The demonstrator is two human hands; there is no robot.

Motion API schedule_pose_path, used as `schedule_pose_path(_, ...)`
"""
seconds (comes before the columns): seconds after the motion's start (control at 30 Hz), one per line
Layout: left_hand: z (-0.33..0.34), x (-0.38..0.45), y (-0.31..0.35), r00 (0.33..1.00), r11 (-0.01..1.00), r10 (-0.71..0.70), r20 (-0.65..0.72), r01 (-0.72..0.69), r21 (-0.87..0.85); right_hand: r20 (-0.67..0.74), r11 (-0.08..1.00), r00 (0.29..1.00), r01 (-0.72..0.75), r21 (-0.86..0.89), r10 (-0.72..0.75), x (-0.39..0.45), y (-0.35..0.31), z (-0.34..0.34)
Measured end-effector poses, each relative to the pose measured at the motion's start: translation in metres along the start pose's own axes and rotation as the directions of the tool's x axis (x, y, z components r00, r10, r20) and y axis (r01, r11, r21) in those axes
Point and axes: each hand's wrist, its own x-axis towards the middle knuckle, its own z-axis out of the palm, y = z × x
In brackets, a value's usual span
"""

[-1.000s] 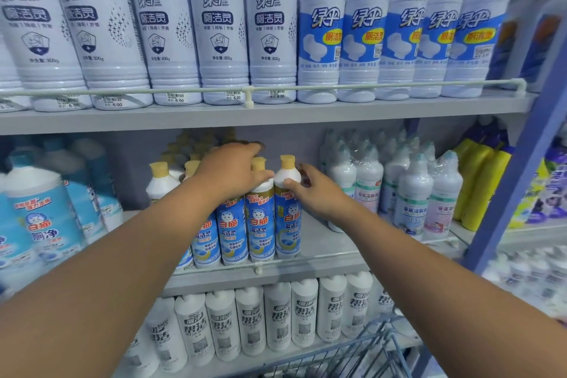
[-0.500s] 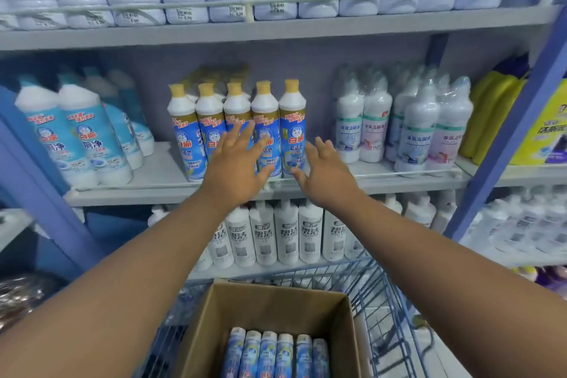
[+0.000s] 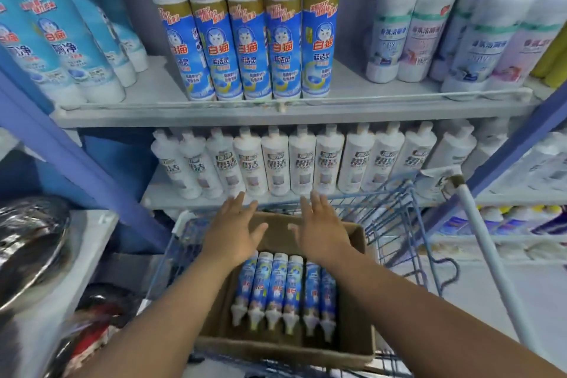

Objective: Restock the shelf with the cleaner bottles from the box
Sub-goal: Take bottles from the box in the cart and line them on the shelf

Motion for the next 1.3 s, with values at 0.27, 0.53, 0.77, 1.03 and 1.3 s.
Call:
schedule_pose_path(0.27,0.091,-0.007,-0.043,0.984,0.996,-0.079,0.160,0.070,0.058,0.263,0.991,0.960,-0.118,0.067,0.097,0.001,-0.023,0.120)
schedule_pose_path(0.53,0.184,-0.016,-0.079,0.887,0.918,-0.266,0.377,0.353,-0.183,0.524,0.903,0.822,-0.376,0.206,0.223,0.008,-0.047,0.223)
schedule_pose_path(0.77,0.256,-0.007,-0.112,0.644,0.651,-0.528,0.554,0.726,-0.223,0.756,0.627,0.603,-0.698,0.346,0.255,0.037,-0.055,0.285)
schedule_pose_path(1.03,0.371,0.018,-0.151,0.366,0.124,-0.669,0.647,0.913,-0.388,0.905,-0.111,0.381,-0.908,0.405,0.187,0.078,-0.072,0.382)
schedule_pose_path(1.3,0.371,0.023,-0.149,0.258,-0.047,-0.662,0.704,0.923,-0.382,0.936,-0.401,0.317,-0.845,0.353,0.155,0.081,-0.064,0.410)
